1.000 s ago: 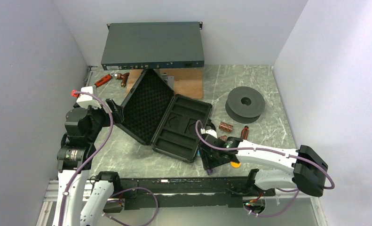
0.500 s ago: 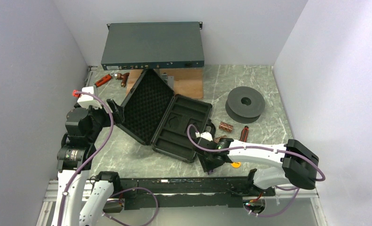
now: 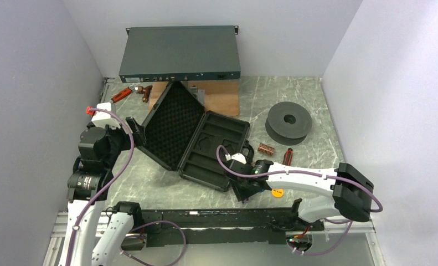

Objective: Pack up texas hold em set

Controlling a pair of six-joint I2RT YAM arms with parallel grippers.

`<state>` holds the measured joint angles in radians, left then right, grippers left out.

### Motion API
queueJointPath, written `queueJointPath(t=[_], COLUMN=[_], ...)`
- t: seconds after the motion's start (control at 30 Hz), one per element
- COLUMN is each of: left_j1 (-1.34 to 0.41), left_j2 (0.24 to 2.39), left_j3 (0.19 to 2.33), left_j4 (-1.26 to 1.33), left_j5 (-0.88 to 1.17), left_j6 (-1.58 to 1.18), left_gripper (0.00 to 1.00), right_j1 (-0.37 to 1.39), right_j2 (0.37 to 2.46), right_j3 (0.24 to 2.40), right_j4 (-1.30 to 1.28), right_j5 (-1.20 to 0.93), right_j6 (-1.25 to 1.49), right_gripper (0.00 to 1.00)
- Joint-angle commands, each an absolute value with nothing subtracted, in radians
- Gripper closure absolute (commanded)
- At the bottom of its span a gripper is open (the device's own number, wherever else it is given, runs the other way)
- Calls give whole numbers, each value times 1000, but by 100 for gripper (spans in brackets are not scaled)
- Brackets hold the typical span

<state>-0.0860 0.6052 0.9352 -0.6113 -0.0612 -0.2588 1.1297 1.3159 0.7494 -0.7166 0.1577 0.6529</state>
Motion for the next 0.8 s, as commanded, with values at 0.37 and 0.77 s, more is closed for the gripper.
queueJointPath(t=[0.37, 0.77], left_j1=[-96, -98], left_j2=[585, 575], left_j3=[945, 908], left_j4=[-603, -568], left_j5=[-235, -280], left_j6=[-276, -244], left_gripper=[0, 0], right_j1=[1137, 1137], right_j2=[1068, 1072], right_j3=[823, 886], right_j4=[-705, -419], right_j5=[239, 206], right_j6=[557, 340], right_gripper=[100, 100])
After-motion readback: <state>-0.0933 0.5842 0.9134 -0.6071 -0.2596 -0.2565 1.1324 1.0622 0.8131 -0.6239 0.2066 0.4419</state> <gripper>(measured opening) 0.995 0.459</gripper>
